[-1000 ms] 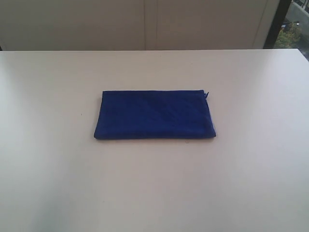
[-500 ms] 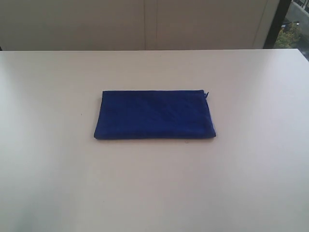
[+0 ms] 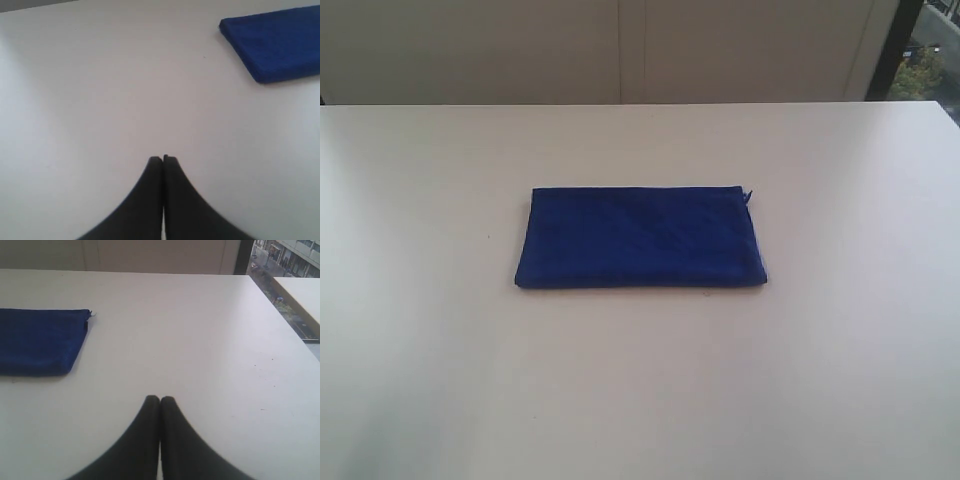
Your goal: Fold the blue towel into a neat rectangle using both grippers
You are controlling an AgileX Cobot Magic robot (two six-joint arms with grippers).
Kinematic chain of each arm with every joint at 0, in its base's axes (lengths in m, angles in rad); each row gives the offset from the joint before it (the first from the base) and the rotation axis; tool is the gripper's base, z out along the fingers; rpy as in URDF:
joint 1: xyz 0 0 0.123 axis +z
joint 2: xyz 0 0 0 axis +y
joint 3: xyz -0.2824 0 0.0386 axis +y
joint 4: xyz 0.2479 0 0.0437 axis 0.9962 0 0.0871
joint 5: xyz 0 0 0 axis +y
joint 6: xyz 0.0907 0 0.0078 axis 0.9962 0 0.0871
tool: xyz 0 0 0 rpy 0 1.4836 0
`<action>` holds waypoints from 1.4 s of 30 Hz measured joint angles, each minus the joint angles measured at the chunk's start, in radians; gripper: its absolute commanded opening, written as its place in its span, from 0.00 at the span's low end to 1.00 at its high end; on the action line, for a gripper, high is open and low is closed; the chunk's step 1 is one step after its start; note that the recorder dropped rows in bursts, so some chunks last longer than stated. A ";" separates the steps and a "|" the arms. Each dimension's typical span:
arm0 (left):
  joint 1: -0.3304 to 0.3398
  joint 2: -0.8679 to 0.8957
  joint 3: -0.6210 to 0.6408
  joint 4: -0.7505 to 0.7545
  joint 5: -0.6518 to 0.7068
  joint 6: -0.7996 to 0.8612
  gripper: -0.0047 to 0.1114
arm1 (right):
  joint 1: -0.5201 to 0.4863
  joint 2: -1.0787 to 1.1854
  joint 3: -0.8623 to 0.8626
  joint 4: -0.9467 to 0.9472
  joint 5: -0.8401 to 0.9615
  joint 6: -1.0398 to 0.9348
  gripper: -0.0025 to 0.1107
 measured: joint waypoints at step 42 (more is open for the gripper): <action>0.000 0.000 0.000 0.111 -0.021 -0.202 0.04 | 0.000 0.000 0.000 0.000 0.000 0.000 0.02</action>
